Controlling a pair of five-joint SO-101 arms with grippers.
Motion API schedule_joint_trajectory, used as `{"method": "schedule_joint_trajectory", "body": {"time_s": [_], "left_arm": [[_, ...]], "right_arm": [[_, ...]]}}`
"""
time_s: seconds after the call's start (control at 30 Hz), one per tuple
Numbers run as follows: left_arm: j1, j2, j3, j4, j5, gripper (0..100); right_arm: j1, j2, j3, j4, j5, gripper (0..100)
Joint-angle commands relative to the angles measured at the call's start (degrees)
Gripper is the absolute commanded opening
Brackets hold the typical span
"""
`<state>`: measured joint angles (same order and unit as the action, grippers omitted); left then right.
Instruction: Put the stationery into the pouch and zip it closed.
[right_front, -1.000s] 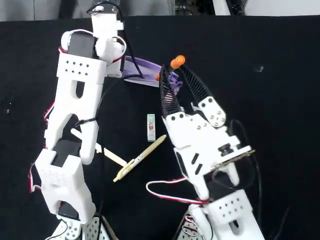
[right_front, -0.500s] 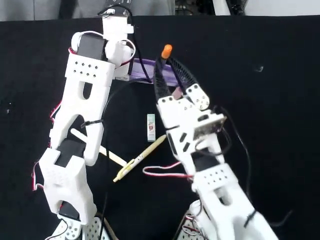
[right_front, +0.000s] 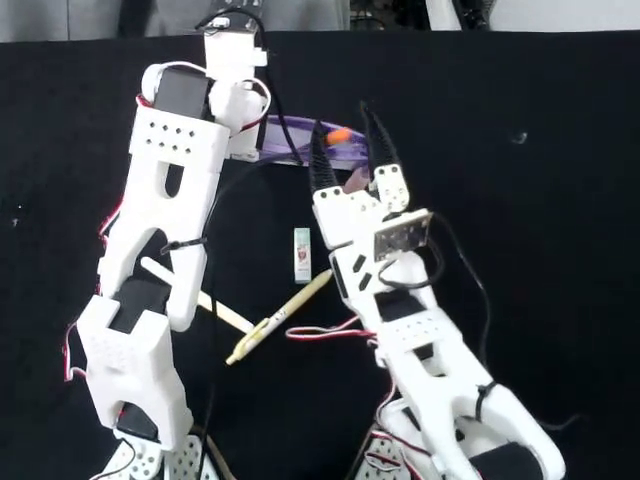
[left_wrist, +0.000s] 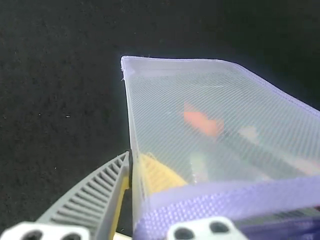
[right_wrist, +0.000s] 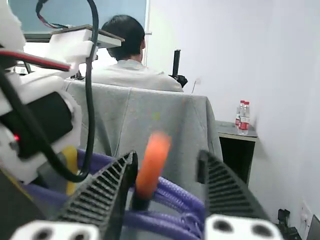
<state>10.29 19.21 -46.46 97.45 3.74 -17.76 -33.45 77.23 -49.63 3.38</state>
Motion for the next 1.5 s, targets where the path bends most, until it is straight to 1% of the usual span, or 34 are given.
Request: {"method": "schedule_joint_trajectory", "body": {"time_s": [0.0, 0.1, 0.17, 0.27, 0.37, 0.47, 0.57, 0.63, 0.8, 0.93, 1.0, 1.1, 1.17, 1.23, 1.47], "left_arm": [[-1.10, -0.44, -1.54, -0.88, 0.35, 3], [-1.63, -0.62, -1.54, -1.32, 0.35, 3], [-2.95, -0.79, -1.54, -2.11, 0.35, 3], [-6.64, -0.62, -3.47, -2.37, 0.35, 3], [-11.47, -0.35, -6.55, -2.11, 0.35, 3], [-17.27, -0.70, -8.75, -2.11, 0.00, 3], [-22.55, -0.62, -12.18, -2.11, -0.09, 3], [-25.45, -0.62, -13.85, -2.02, -0.09, 3], [-33.10, -0.70, -17.54, -2.46, -0.09, 3], [-40.22, -0.35, -22.64, -2.55, -0.09, 3], [-42.24, -0.35, -24.04, -2.55, -0.09, 3], [-43.30, -0.35, -24.75, -2.55, -0.18, 3], [-43.30, -0.35, -24.84, -2.55, -1.67, 3], [-43.30, -0.35, -24.84, -2.81, -2.64, 3], [-43.38, -0.53, -24.75, -3.25, -2.73, 3]], "right_arm": [[1.23, -5.23, -1.54, 5.01, 0.00, 23.2], [1.32, -12.26, -1.45, 12.40, 0.00, 23.4], [1.58, -18.15, -1.45, 19.16, 0.00, 23.4], [1.49, -28.09, -2.33, 32.09, 0.00, 23.3], [1.05, -37.93, -5.58, 47.47, -0.35, 23.3], [-1.93, -45.23, -9.80, 60.40, 0.09, 23.3], [-6.59, -48.31, -12.35, 67.78, 0.18, 23.3], [-9.67, -48.22, -12.62, 69.27, 0.18, 23.3], [-16.35, -44.00, -11.21, 69.10, 0.18, 23.3], [-22.24, -35.65, -11.12, 66.99, 0.18, 23.3], [-24.70, -30.02, -11.38, 65.23, 0.18, 23.3], [-27.43, -20.26, -12.44, 62.15, 0.18, 23.3], [-29.01, -13.32, -14.11, 61.19, 0.18, 23.3], [-30.33, -6.46, -16.75, 60.92, 0.18, 23.3], [-34.90, 16.13, -26.95, 61.19, 0.09, 23.3]]}}
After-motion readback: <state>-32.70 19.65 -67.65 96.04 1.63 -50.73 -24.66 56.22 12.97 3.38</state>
